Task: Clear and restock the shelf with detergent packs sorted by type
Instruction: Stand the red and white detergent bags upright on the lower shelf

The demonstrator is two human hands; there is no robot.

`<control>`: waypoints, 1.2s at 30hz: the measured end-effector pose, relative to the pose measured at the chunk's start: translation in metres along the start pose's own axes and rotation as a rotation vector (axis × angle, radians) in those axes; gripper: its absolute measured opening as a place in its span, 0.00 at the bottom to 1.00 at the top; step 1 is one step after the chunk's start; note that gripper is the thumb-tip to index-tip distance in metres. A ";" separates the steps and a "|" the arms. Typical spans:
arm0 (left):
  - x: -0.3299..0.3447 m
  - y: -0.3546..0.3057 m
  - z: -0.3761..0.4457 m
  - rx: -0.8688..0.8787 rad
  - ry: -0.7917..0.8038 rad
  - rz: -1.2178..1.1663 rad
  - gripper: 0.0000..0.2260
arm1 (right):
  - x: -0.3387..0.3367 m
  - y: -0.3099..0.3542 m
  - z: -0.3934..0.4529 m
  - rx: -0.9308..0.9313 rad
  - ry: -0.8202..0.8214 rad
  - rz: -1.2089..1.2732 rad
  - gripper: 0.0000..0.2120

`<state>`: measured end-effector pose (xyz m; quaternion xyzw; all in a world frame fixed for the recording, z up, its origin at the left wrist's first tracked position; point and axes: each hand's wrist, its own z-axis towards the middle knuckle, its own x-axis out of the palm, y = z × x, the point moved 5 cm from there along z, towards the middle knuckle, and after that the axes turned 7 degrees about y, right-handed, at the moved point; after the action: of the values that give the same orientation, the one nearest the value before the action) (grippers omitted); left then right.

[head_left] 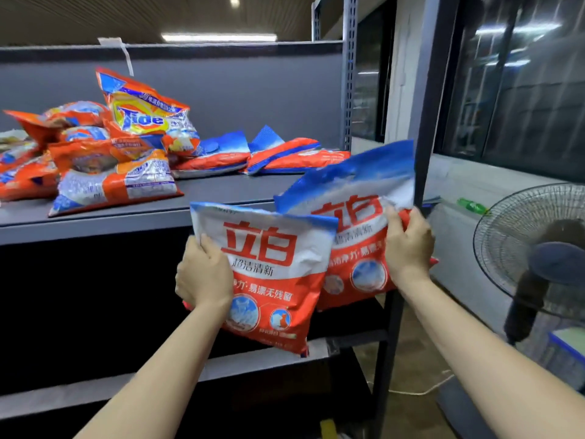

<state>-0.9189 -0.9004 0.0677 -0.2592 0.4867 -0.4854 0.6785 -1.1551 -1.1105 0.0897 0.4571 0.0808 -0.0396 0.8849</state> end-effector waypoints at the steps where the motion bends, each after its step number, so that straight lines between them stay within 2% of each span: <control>1: 0.002 0.010 -0.002 -0.031 0.003 0.017 0.14 | 0.007 -0.012 -0.005 0.027 0.053 -0.021 0.13; 5: 0.017 0.048 -0.002 -0.153 0.054 0.073 0.16 | 0.038 -0.060 -0.018 0.185 0.217 -0.047 0.15; 8: 0.035 0.082 0.006 -0.307 0.083 0.093 0.17 | 0.060 -0.098 -0.021 0.328 0.289 -0.086 0.12; 11: 0.055 0.111 0.018 -0.399 0.054 0.031 0.19 | 0.075 -0.129 -0.023 0.477 0.306 -0.055 0.07; 13: 0.069 0.123 0.031 -0.441 0.000 -0.030 0.24 | 0.083 -0.151 -0.015 0.554 0.268 0.002 0.09; 17: 0.106 0.140 0.063 -0.399 -0.065 -0.097 0.25 | 0.107 -0.163 0.000 0.549 0.245 0.236 0.06; 23: 0.159 0.175 0.097 -0.358 -0.084 -0.159 0.22 | 0.164 -0.201 0.016 0.599 0.281 0.449 0.09; 25: 0.176 0.184 0.105 -0.381 -0.094 -0.171 0.22 | 0.182 -0.219 0.022 0.568 0.303 0.425 0.09; 27: 0.192 0.194 0.109 -0.396 -0.084 -0.198 0.22 | 0.195 -0.251 0.027 0.567 0.328 0.347 0.13; 29: 0.208 0.206 0.112 -0.400 -0.017 -0.208 0.22 | 0.210 -0.310 0.034 0.564 0.386 0.209 0.17; 30: 0.213 0.211 0.113 -0.407 0.024 -0.206 0.23 | 0.213 -0.317 0.035 0.539 0.406 0.120 0.18; 33: 0.216 0.217 0.110 -0.335 0.085 -0.071 0.31 | 0.203 -0.261 0.020 0.389 0.400 -0.126 0.31; 36: 0.204 0.198 0.087 -0.091 0.092 0.186 0.36 | 0.189 -0.230 -0.004 0.211 0.310 -0.342 0.38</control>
<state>-0.7479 -1.0187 -0.1449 -0.2209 0.5607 -0.4093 0.6850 -1.0026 -1.2391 -0.1309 0.5273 0.2873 -0.1263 0.7896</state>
